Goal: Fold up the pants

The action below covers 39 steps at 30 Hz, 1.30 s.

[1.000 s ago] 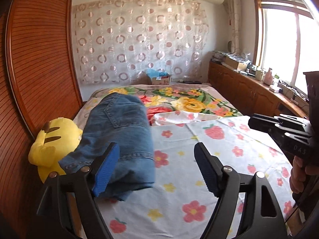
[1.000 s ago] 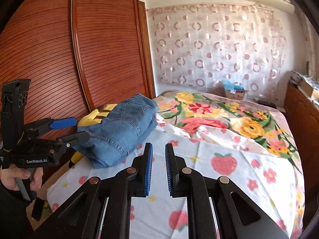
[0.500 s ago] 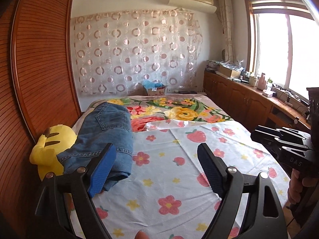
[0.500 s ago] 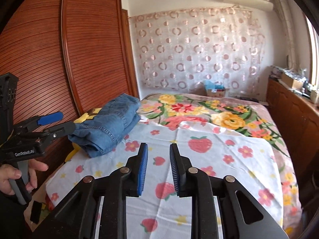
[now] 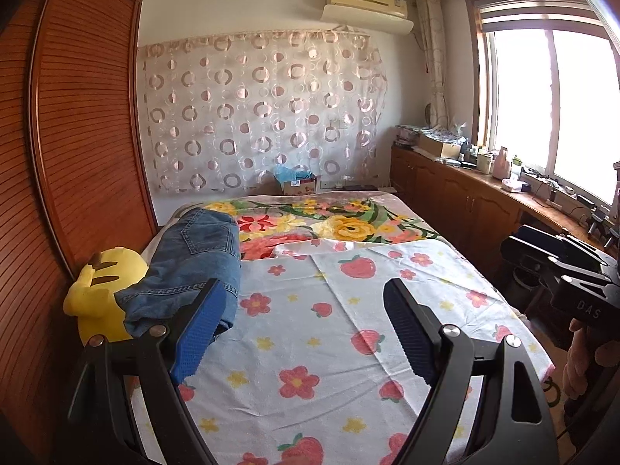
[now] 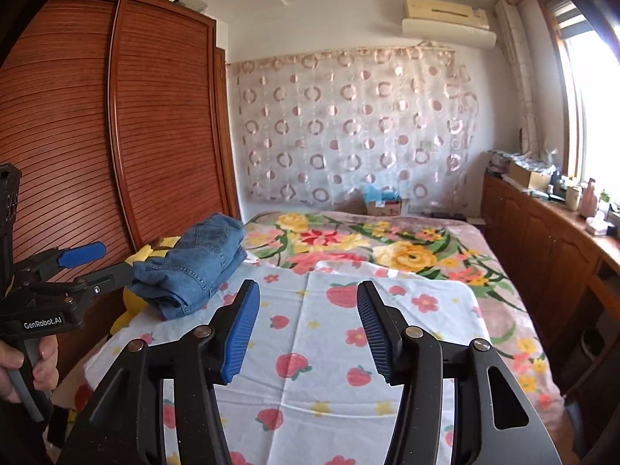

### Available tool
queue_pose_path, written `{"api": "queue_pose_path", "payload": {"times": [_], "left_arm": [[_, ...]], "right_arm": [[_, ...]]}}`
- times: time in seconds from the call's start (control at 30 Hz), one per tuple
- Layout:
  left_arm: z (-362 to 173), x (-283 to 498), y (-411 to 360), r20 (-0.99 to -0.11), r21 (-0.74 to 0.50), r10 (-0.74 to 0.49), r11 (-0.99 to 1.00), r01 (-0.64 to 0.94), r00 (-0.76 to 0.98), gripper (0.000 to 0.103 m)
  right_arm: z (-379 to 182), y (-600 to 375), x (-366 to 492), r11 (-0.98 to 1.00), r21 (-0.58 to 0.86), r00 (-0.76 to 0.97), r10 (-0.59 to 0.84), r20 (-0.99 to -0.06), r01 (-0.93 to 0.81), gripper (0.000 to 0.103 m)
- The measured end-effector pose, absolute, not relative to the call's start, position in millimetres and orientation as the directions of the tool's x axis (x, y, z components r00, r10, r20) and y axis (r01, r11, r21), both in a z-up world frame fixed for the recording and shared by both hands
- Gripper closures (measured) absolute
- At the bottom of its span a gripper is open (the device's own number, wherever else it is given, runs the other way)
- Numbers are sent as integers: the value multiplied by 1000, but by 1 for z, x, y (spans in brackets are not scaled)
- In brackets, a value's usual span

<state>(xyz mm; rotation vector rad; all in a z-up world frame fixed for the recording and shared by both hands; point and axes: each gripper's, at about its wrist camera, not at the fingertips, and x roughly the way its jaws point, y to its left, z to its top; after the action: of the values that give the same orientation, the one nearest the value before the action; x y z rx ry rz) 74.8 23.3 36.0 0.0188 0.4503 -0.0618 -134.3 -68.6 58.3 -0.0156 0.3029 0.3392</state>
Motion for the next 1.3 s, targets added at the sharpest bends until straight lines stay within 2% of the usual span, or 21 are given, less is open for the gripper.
{"api": "queue_pose_path", "payload": {"times": [0.07,0.17,1.3], "left_arm": [[37,71,19,-430,14,-50,998,62,902,19],[39,67,14,-423,18,-53,998,67,904,19],[38,59,6,-435,10,-47,998,56,899,19]], "right_arm": [[56,-73,-137,950,34,908,306,-285,-310,40],[54,-74,-148,959,27,920,278,-275,-282,38],[45,-84,-152,960,44,925,279,-259,-278,37]]}}
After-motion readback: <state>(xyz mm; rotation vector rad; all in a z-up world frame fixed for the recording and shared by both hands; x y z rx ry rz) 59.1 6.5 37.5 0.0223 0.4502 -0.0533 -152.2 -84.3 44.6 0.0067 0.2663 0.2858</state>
